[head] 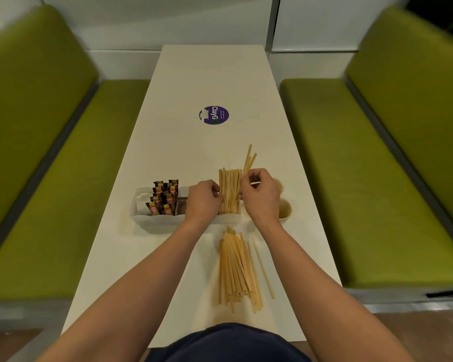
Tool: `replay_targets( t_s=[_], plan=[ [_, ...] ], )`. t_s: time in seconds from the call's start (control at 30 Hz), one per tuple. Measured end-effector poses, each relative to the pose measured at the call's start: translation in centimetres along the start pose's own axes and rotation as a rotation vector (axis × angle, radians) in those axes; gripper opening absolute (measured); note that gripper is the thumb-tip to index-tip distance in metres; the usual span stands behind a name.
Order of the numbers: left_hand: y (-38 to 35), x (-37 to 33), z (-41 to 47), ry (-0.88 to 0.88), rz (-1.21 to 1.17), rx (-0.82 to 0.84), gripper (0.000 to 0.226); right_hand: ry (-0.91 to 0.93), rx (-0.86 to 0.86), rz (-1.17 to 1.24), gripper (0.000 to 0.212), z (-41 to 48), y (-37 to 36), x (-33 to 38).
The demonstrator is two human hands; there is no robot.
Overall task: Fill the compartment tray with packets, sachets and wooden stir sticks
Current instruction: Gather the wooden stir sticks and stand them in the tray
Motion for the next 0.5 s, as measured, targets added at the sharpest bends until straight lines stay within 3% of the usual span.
replay_targets(
  t_s=[0.5],
  plan=[
    [0.0,0.0,-0.7,-0.078,0.003,-0.032,0.018,0.026,0.198,-0.504,0.012,-0.1,-2.7,-1.8]
  ],
)
Point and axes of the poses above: each hand's wrist, its own z-axis towards the middle knuckle, its own y-axis out of the back of the hand, x = y × z, the point moved 8 cm from there along z, towards the middle knuckle, and after that the axes turned 9 degrees about y, right-handed, at the moved point
